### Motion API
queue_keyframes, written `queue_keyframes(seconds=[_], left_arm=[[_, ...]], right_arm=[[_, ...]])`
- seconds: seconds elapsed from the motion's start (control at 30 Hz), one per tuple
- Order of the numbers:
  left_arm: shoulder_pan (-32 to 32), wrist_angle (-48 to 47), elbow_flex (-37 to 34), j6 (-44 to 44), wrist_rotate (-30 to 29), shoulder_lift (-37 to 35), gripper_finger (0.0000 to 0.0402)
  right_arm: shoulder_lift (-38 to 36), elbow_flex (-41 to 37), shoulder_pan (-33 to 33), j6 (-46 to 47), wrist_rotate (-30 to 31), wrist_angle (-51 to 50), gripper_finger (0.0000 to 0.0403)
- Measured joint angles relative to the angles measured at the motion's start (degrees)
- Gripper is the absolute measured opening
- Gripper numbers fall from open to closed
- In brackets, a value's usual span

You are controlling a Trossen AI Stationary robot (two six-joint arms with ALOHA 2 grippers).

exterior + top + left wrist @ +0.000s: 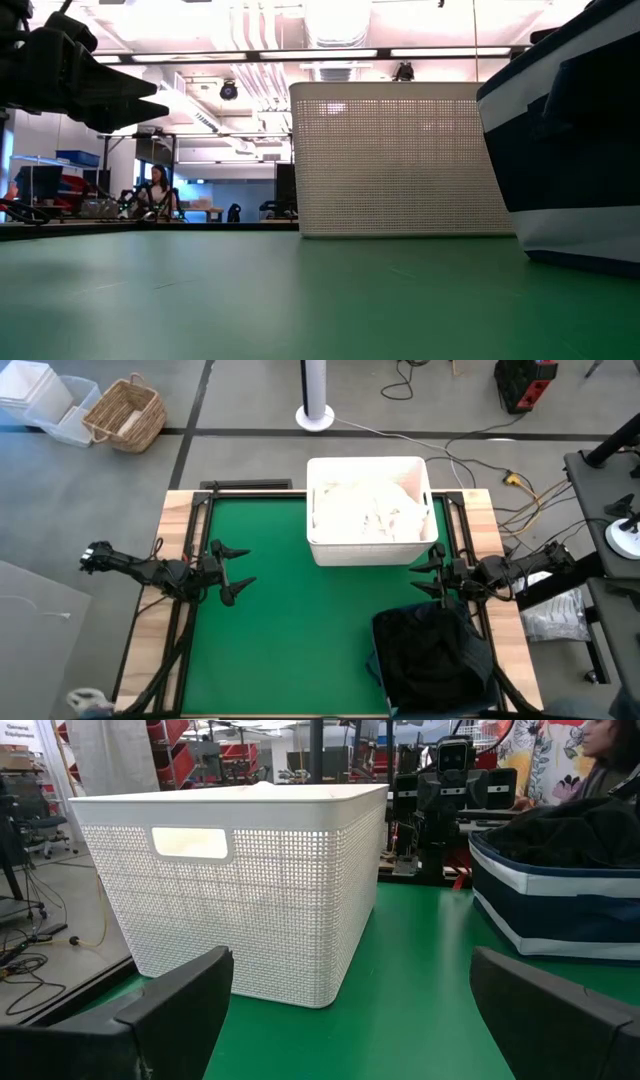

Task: Sort clothes
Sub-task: Return to Home Position

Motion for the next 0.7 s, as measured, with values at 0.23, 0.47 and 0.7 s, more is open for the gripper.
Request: queue_keyframes(seconds=[0.23,0.47,0.7], left_arm=[[-0.01,0.00,0.00,-0.01,0.00,0.00,0.0378],[0.00,0.00,0.00,-0.01,0.01,0.00,0.0378],[-0.01,0.00,0.00,-0.02,0.00,0.00,0.0378]], right_arm=[[0.00,0.00,0.00,0.00,0.00,0.00,0.0158],[0.00,0.00,0.01,0.00,0.00,0.00,0.0148],[0.00,0.00,0.01,0.00,0.00,0.00,0.0148]])
